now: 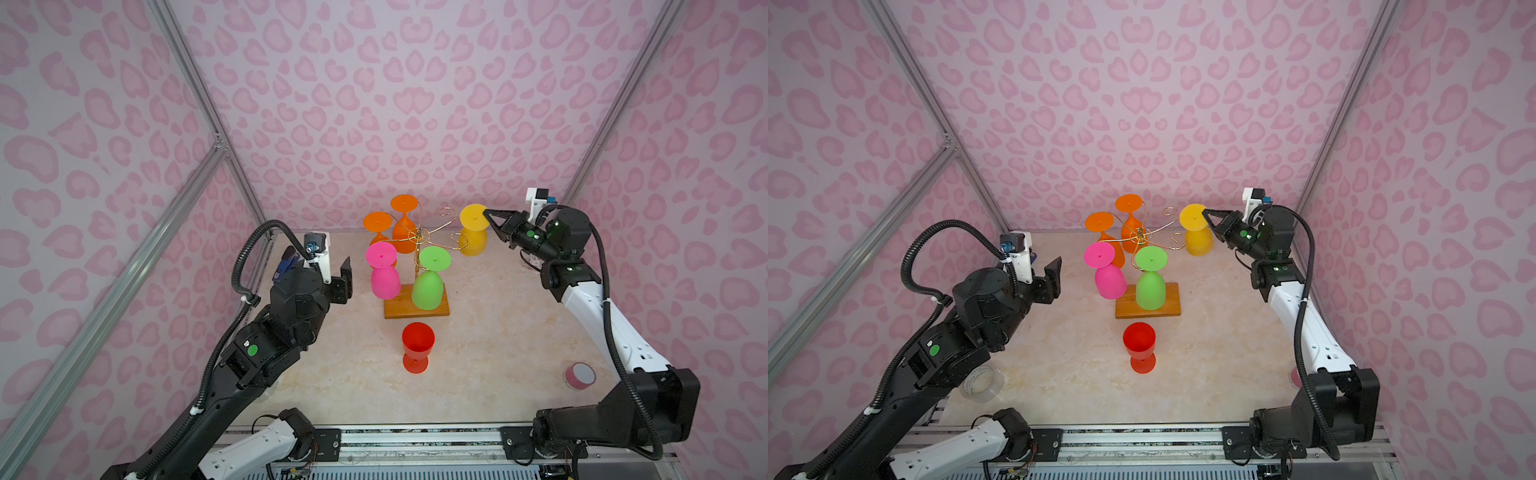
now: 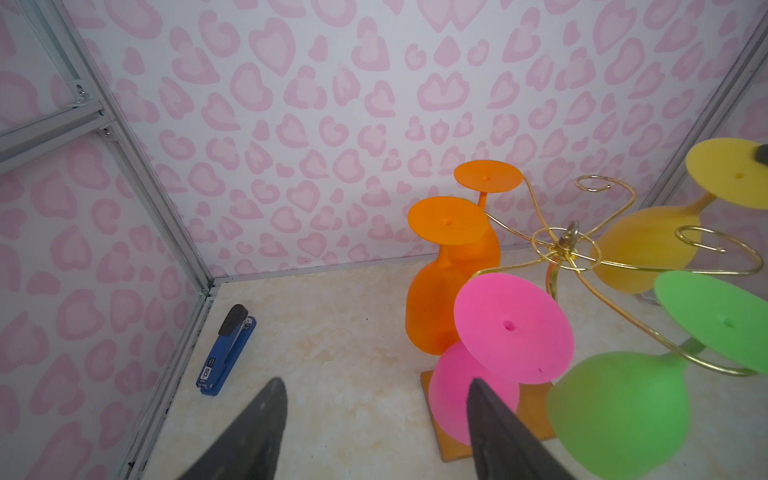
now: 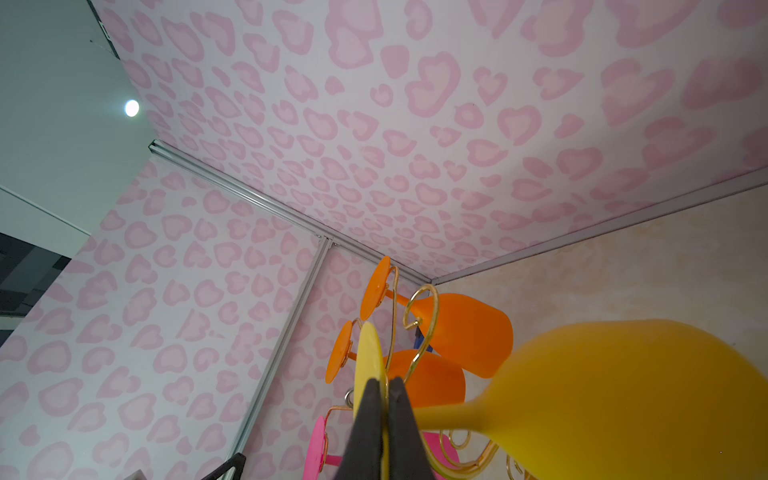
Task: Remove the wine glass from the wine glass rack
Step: 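Lift the yellow glass off the rack with the right gripper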
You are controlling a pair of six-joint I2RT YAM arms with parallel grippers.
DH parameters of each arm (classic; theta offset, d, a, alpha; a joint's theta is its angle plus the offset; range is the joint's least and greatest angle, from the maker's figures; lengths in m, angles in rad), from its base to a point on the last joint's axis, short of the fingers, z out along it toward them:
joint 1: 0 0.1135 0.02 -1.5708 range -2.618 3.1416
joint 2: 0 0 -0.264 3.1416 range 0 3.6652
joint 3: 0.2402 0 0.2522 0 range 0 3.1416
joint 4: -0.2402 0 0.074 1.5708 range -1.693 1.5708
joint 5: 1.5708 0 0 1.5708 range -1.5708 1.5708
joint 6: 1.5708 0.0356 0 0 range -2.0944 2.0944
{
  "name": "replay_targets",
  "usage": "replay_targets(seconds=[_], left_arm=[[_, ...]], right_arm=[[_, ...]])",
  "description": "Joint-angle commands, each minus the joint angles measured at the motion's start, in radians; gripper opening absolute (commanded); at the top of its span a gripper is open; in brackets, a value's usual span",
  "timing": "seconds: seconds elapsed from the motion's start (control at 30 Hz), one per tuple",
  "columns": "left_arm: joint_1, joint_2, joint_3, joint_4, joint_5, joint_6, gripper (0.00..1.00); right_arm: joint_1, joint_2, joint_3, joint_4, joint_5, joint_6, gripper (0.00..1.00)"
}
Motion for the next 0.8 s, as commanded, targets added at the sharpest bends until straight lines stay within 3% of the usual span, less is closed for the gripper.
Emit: replay_targets(seconds=[0.0, 0.1, 0.27, 0.47, 0.57, 0.63, 0.77], left_arm=[[0.006, -0.011, -0.005, 0.048, 0.103, -0.008, 0.7], [0.038, -0.018, -0.023, 0.118, 0.279, -0.033, 0.71], [0.115, -0.003, -0.059, 0.297, 0.664, -0.073, 0.71], [0.218, 0.052, -0.123, 0.656, 1.063, -0.208, 0.71], [0.273, 0.115, -0.142, 0.883, 1.2, -0.309, 0.71], [0.296, 0.166, -0.145, 1.033, 1.332, -0.433, 0.71], [0.332, 0.292, -0.13, 1.385, 1.464, -0.686, 0.71]], right_arm=[[-0.055, -0.073, -0.028, 0.07, 0.011, 0.004, 0.0], [-0.12, -0.158, -0.044, 0.107, 0.011, 0.015, 0.0], [-0.18, -0.267, -0.055, 0.274, 0.015, 0.096, 0.0], [-0.172, -0.258, -0.09, 0.774, 0.055, 0.416, 0.0], [-0.127, -0.206, -0.073, 0.933, 0.073, 0.531, 0.0], [-0.072, -0.168, -0.062, 1.006, 0.08, 0.573, 0.0], [0.06, -0.075, -0.041, 1.135, 0.089, 0.652, 0.0]])
